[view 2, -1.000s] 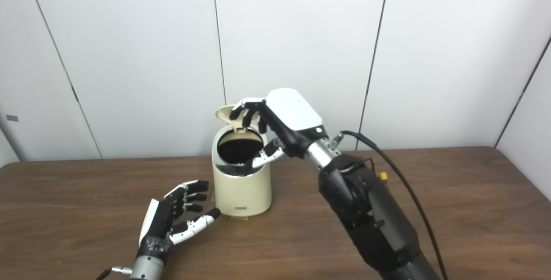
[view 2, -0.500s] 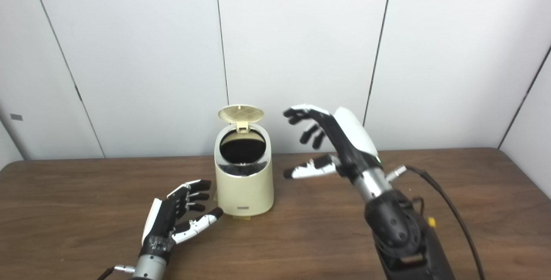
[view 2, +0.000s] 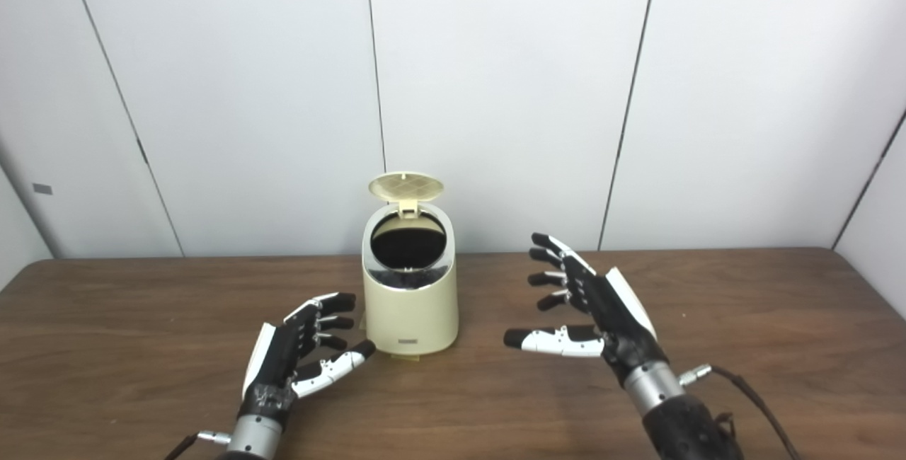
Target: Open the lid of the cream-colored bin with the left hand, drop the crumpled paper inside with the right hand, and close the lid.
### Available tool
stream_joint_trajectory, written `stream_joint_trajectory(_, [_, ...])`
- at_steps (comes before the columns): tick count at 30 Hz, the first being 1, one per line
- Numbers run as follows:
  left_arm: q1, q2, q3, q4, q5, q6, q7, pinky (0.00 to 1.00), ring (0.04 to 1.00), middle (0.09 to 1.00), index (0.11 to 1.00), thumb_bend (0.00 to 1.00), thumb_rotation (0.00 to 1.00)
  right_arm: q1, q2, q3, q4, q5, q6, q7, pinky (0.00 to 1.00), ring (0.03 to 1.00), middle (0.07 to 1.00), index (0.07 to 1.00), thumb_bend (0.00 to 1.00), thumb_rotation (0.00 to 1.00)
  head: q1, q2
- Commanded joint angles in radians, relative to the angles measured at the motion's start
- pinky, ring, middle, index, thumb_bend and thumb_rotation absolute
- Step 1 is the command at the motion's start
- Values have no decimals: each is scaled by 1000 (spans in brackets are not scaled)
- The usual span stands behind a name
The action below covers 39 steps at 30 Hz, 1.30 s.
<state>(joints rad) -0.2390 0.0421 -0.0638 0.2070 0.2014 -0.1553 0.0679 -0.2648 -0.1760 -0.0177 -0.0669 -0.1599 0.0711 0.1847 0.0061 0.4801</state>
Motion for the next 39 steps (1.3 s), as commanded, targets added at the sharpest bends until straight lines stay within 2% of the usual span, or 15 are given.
stream_joint_trajectory(1, [-3, -2, -1, 23, 2, -42, 12, 596, 716, 764, 768, 731, 201, -34, 6, -6, 4, 20, -99, -40, 577, 736, 848, 874, 846, 152, 3, -1])
stream_joint_trajectory(5, [-4, -2, 3, 24, -11, -48, 7, 591, 721, 766, 770, 736, 193, -22, 23, -4, 63, 28, -159, -66, 563, 721, 847, 859, 820, 100, 19, -1])
stream_joint_trajectory(13, [10, 11, 13, -5, -26, -54, -4, 601, 728, 775, 793, 730, 196, 13, 47, 15, 103, 23, -194, -98, 570, 728, 852, 871, 811, 67, 41, -10])
stream_joint_trajectory(17, [14, 24, 14, -33, -36, -48, -18, 613, 738, 783, 810, 736, 210, 26, 53, 12, 112, 25, -213, -112, 583, 734, 851, 862, 839, 133, 39, -11])
stream_joint_trajectory(20, [6, 45, 10, -56, -31, -43, -37, 649, 750, 795, 829, 747, 255, 34, 47, 12, 100, 26, -210, -114, 588, 736, 856, 864, 841, 142, 36, -11])
stream_joint_trajectory(21, [-2, 52, 11, -63, -32, -37, -46, 681, 770, 810, 851, 792, 301, 37, 44, 12, 96, 28, -209, -112, 593, 735, 863, 870, 834, 148, 37, -11])
stream_joint_trajectory(24, [-42, 77, 9, -79, -23, -31, -64, 718, 787, 827, 864, 811, 335, 43, 41, 10, 92, 34, -207, -111, 595, 734, 864, 873, 837, 150, 38, -15])
stream_joint_trajectory(30, [-150, 116, 3, -113, 6, 21, -82, 685, 812, 855, 890, 900, 397, 53, 45, 7, 87, 38, -205, -114, 603, 739, 866, 871, 827, 117, 38, -19])
stream_joint_trajectory(34, [-228, 123, 9, -130, -11, 73, -101, 633, 831, 885, 905, 918, 384, 56, 50, 9, 92, 40, -206, -115, 603, 737, 865, 869, 829, 121, 41, -20])
stream_joint_trajectory(37, [-275, 127, 11, -140, -15, 114, -117, 635, 857, 915, 921, 888, 337, 61, 56, 11, 89, 39, -206, -119, 601, 746, 866, 866, 827, 107, 40, -20])
stream_joint_trajectory(39, [-303, 131, 9, -133, -14, 120, -128, 640, 870, 930, 934, 887, 320, 61, 57, 13, 91, 36, -214, -121, 599, 750, 871, 865, 822, 93, 38, -20])
